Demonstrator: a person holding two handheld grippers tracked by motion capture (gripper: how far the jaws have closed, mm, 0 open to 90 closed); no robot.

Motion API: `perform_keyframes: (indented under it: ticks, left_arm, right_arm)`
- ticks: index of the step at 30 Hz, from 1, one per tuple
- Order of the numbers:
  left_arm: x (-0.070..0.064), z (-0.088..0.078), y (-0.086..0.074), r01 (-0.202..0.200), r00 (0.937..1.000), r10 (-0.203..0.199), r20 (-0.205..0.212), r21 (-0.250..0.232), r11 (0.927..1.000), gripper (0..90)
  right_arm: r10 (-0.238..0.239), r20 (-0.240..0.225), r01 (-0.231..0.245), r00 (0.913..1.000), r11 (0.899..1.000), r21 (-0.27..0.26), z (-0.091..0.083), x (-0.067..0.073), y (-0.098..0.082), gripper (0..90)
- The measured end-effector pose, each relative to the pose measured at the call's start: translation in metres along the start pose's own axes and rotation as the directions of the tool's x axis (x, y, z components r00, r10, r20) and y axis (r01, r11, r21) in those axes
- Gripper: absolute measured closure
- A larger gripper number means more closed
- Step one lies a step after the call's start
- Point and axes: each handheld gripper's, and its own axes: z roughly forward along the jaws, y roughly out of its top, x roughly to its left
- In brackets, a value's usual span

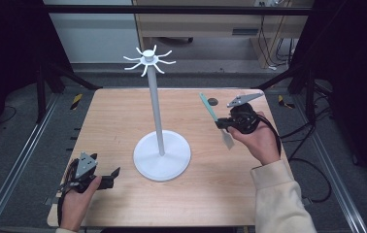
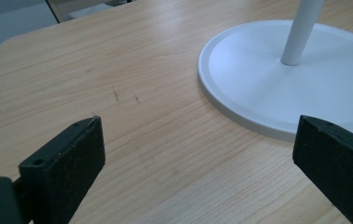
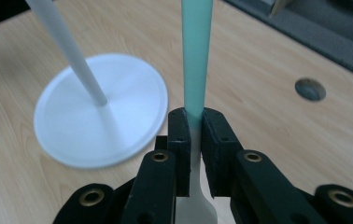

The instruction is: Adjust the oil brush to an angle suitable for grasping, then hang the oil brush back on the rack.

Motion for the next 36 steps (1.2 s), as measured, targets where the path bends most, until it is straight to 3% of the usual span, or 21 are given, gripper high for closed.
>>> perform_keyframes:
  ticks: [5,11,21,36]
  left_arm:
    - [0.008,0.001,-0.003,0.032,0.9993,-0.032,-0.021,0.001,0.9995,2.1]
    - [0.015,-0.004,-0.001,0.051,0.9981,-0.052,-0.034,-0.029,0.9983,2.1]
    - [0.018,-0.006,0.001,0.059,0.9975,-0.061,-0.035,-0.053,0.9969,2.1]
    - [0.02,-0.01,0.002,0.067,0.9971,-0.07,-0.031,-0.073,0.9951,2.1]
  right_arm:
    - [0.021,-0.052,-0.026,0.9984,0.995,-0.099,0.008,0.008,0.016,82.4]
    - [-0.002,-0.057,-0.005,0.9984,0.993,-0.114,0.01,0.022,0.022,82.3]
    - [0.006,-0.073,-0.022,0.9973,0.976,-0.215,-0.009,0.035,0.029,82.4]
    - [-0.058,-0.074,0.03,0.9956,0.943,-0.331,-0.038,0.061,0.044,82.3]
